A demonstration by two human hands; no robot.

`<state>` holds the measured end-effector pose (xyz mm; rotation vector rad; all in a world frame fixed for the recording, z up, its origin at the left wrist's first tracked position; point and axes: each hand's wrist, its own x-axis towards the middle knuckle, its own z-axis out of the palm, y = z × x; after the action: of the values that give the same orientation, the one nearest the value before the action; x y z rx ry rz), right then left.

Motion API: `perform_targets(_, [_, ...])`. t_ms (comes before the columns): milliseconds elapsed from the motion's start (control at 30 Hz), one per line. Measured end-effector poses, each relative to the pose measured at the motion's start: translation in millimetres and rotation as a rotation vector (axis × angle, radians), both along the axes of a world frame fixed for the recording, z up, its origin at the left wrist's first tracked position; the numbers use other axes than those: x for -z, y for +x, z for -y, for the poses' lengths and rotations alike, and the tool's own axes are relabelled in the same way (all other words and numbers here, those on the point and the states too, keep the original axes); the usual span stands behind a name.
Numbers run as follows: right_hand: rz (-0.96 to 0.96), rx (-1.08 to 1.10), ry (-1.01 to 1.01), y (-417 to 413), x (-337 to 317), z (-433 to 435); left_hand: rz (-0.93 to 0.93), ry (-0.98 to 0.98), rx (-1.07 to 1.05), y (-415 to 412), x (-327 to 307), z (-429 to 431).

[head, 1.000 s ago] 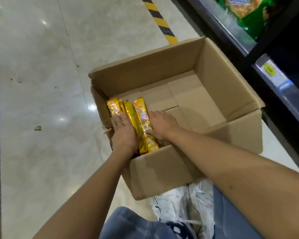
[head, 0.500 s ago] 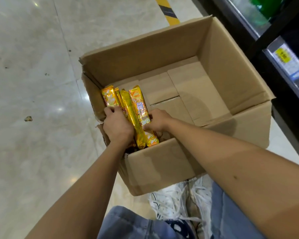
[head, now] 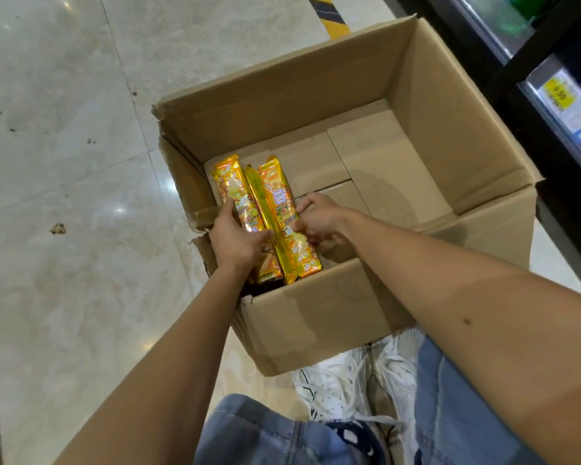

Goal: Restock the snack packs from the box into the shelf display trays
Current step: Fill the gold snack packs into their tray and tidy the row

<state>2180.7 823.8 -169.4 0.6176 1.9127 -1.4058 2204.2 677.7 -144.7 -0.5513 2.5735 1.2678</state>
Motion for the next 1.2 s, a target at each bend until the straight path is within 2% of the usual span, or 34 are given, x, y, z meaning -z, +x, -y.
perform_targets(133, [-0.004,0.019,0.025,0,-1,-1,0.060,0.218,-0.127,-4,2,-1])
perform_targets(333, [0.045,0.025,-0.041,2,-17,-4,0.105,0.298,-0.025,2,11,2])
perform_targets(567, [-0.075,0.025,0.029,3,-37,3,0.032,0.336,0.093,5,-13,4])
perform_targets(900, [-0.252,0.040,-0.053,4,-171,-33,-0.082,0.327,0.120,-11,-139,5])
perform_targets(1200, [-0.431,0.122,-0.102,72,-313,-79,-0.298,0.441,0.242,33,-273,-29])
